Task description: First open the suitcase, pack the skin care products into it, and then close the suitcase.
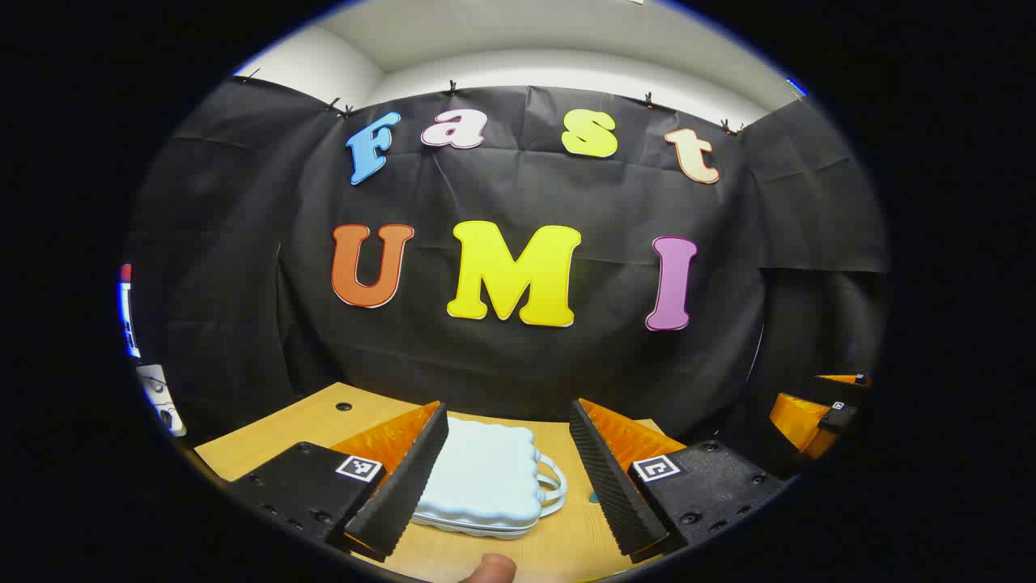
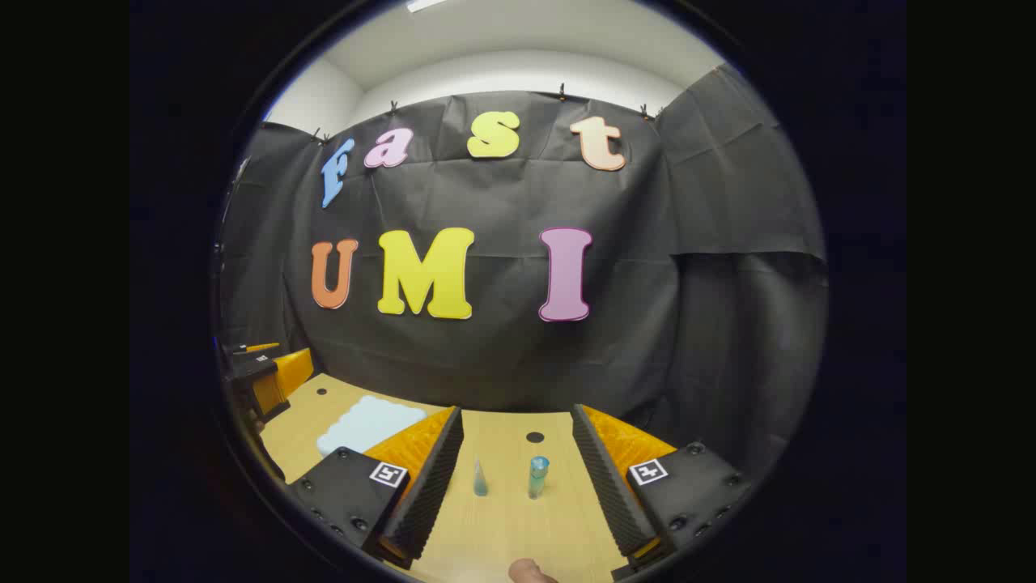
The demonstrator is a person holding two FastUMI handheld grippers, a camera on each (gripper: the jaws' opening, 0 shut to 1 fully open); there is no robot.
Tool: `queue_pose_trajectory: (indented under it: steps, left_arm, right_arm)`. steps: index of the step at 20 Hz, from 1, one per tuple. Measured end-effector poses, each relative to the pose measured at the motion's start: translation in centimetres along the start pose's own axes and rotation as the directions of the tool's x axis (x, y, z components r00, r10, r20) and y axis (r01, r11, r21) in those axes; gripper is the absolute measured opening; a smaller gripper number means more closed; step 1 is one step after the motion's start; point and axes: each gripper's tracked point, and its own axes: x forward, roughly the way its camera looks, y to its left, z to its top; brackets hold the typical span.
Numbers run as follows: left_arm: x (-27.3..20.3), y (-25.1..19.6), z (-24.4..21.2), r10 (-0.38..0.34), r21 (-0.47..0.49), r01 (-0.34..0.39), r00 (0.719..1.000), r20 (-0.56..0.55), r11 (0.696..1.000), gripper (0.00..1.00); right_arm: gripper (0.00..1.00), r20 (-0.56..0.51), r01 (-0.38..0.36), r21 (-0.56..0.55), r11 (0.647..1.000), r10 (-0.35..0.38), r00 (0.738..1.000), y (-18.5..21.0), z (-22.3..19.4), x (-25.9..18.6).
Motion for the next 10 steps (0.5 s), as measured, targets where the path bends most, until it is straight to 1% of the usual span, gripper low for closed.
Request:
queue_pose_trajectory:
  steps: [10]
  left_arm:
    - [1.3,-1.4,-1.3,-0.016,0.010,0.016,0.999,-0.030,1.000,0.96]
  right_arm:
    - [0.80,-0.034,-0.026,-0.001,1.000,0.026,0.999,0.1,-1.4,1.6]
